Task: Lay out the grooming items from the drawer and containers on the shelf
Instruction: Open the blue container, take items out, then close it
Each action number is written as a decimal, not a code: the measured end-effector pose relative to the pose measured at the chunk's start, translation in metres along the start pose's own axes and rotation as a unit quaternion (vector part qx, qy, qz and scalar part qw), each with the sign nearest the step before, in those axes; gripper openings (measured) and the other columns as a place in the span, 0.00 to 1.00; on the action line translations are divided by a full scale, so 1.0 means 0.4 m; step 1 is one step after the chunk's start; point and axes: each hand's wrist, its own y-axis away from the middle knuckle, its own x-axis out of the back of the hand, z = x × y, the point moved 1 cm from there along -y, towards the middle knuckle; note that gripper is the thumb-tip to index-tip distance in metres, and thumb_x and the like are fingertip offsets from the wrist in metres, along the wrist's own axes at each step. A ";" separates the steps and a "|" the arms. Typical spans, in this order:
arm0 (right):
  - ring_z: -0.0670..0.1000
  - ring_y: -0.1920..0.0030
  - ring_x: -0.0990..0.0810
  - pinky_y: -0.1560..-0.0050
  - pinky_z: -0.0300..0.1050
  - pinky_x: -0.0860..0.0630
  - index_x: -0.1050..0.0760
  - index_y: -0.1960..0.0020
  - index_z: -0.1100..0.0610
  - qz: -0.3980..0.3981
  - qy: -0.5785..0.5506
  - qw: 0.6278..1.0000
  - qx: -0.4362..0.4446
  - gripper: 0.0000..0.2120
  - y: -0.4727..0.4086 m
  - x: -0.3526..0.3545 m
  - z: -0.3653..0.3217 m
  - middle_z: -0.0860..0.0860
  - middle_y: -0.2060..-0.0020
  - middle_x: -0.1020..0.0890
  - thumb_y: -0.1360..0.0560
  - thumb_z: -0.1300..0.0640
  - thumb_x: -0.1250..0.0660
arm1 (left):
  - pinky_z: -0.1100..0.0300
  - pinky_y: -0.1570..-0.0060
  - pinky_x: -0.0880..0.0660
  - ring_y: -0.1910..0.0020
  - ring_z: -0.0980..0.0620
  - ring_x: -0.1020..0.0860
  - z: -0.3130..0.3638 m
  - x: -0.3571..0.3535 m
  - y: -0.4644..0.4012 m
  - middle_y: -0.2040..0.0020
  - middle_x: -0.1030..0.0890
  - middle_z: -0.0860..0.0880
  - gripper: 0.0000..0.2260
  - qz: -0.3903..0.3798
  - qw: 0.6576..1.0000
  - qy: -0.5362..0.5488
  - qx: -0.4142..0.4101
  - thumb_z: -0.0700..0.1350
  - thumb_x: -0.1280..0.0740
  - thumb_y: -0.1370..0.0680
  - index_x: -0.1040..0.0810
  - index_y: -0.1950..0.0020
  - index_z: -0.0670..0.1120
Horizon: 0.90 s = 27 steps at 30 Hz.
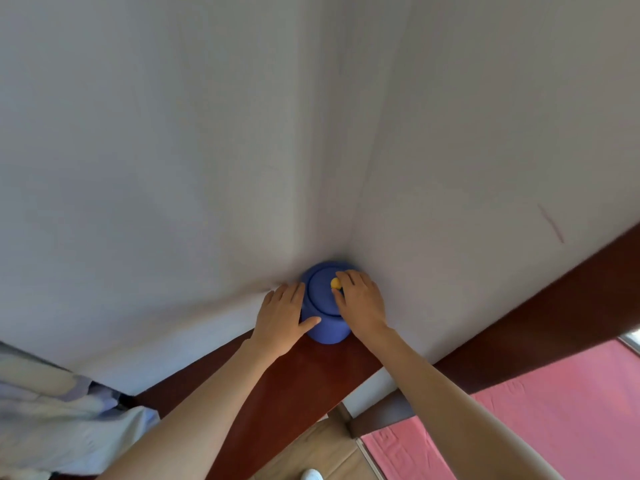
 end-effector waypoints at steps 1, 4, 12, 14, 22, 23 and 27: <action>0.57 0.56 0.18 0.57 0.49 0.21 0.20 0.47 0.62 0.008 -0.002 1.000 0.004 0.15 -0.003 -0.003 0.000 0.56 0.55 0.17 0.32 0.61 0.25 | 0.47 0.34 0.32 0.32 0.42 0.30 -0.003 -0.006 -0.001 0.31 0.28 0.42 0.42 -0.001 1.000 0.007 -0.001 0.70 0.55 0.29 0.35 0.27 0.41; 0.57 0.58 0.20 0.59 0.49 0.22 0.20 0.48 0.61 0.024 -0.015 1.000 0.012 0.11 -0.009 -0.011 0.002 0.55 0.58 0.18 0.30 0.61 0.27 | 0.48 0.32 0.34 0.30 0.43 0.32 -0.011 -0.011 -0.005 0.29 0.30 0.42 0.47 -0.006 1.000 0.028 -0.008 0.75 0.59 0.30 0.36 0.26 0.41; 0.59 0.64 0.21 0.65 0.48 0.23 0.20 0.55 0.63 0.054 -0.029 0.998 -0.007 0.08 -0.013 0.000 -0.005 0.57 0.64 0.20 0.34 0.65 0.26 | 0.51 0.34 0.32 0.32 0.45 0.30 -0.006 0.005 -0.015 0.30 0.29 0.43 0.44 -0.021 0.999 0.037 -0.007 0.71 0.51 0.31 0.36 0.26 0.41; 0.61 0.62 0.21 0.63 0.50 0.23 0.20 0.54 0.63 0.064 -0.034 0.997 -0.023 0.07 -0.009 0.020 -0.008 0.58 0.62 0.20 0.31 0.65 0.28 | 0.51 0.36 0.31 0.34 0.45 0.29 -0.007 0.009 -0.015 0.31 0.28 0.44 0.41 -0.023 0.999 0.035 -0.008 0.70 0.48 0.29 0.36 0.27 0.42; 0.55 0.58 0.24 0.60 0.47 0.24 0.21 0.51 0.59 0.150 -0.059 0.985 -0.065 0.06 0.136 0.117 -0.012 0.53 0.59 0.20 0.28 0.60 0.29 | 0.52 0.31 0.38 0.27 0.45 0.36 0.007 0.021 -0.010 0.26 0.36 0.42 0.37 -0.028 0.998 0.055 -0.016 0.61 0.35 0.25 0.40 0.24 0.41; 0.54 0.57 0.24 0.59 0.45 0.26 0.21 0.51 0.58 0.155 -0.073 0.982 -0.077 0.07 0.172 0.118 -0.008 0.52 0.58 0.21 0.28 0.60 0.29 | 0.53 0.30 0.39 0.27 0.45 0.38 0.008 0.019 -0.010 0.25 0.38 0.43 0.38 -0.031 0.997 0.064 -0.016 0.61 0.35 0.25 0.41 0.24 0.41; 0.50 0.57 0.25 0.63 0.38 0.30 0.21 0.52 0.56 0.148 -0.087 0.976 -0.138 0.06 0.306 0.078 0.007 0.49 0.59 0.21 0.29 0.59 0.27 | 0.55 0.29 0.43 0.25 0.47 0.41 0.008 0.013 -0.005 0.23 0.41 0.44 0.38 -0.036 0.995 0.094 -0.011 0.61 0.35 0.25 0.45 0.23 0.41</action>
